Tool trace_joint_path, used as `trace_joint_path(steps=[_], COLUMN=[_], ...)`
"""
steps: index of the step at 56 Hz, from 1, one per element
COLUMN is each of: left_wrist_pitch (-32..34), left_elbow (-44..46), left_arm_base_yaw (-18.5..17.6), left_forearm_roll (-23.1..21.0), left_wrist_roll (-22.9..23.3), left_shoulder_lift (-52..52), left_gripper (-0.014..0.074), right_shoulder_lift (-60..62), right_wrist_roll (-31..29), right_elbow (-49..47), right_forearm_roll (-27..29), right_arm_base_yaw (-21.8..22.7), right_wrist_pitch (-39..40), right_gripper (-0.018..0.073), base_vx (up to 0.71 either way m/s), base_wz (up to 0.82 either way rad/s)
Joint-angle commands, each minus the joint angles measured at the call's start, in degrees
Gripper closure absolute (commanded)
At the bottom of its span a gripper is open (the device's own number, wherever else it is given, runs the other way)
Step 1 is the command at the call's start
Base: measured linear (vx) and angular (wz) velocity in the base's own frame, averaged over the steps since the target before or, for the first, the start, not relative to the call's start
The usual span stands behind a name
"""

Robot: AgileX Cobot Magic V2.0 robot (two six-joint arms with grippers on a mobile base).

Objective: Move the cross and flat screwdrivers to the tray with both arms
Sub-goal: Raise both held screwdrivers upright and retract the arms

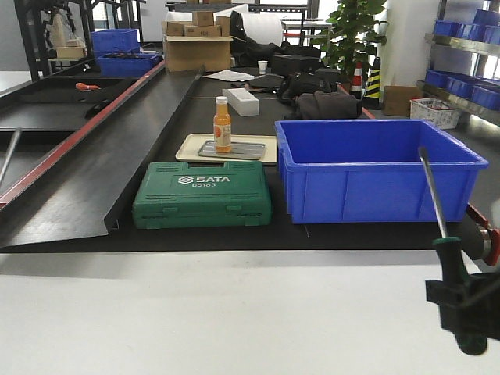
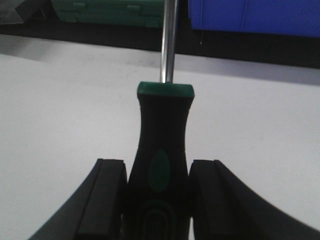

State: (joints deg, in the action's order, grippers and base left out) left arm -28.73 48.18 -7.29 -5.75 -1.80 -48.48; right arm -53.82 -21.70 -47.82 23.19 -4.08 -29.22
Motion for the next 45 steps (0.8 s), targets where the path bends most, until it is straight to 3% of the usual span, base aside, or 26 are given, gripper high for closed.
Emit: trace_joint_path(steps=[1,17,45], left_wrist_pitch=[5.3,5.6,5.3], left_elbow=[-0.6,-3.4,-3.4], left_arm_base_yaw=[-0.3,-0.3,-0.3], left_forearm_roll=[-0.6,-0.6,-0.6], left_wrist_roll=[0.0,0.0,0.0], left_shoulder_lift=[5.1,14.4,14.6], left_gripper=[0.0602,0.0602,0.0602], right_shoulder_lift=[7.6,22.5,23.5], right_wrist_roll=[-1.5,-1.4,-0.5], right_elbow=[2.9,9.5,9.5], right_forearm_roll=[1.1,1.1,1.6], right_arm_base_yaw=[0.2,0.2,0.2], right_wrist_pitch=[6.5,7.1,4.5], right_gripper=[0.0567,0.0567,0.0567], base_vx=[0.00,0.00,0.00], base_wz=[0.00,0.00,0.00])
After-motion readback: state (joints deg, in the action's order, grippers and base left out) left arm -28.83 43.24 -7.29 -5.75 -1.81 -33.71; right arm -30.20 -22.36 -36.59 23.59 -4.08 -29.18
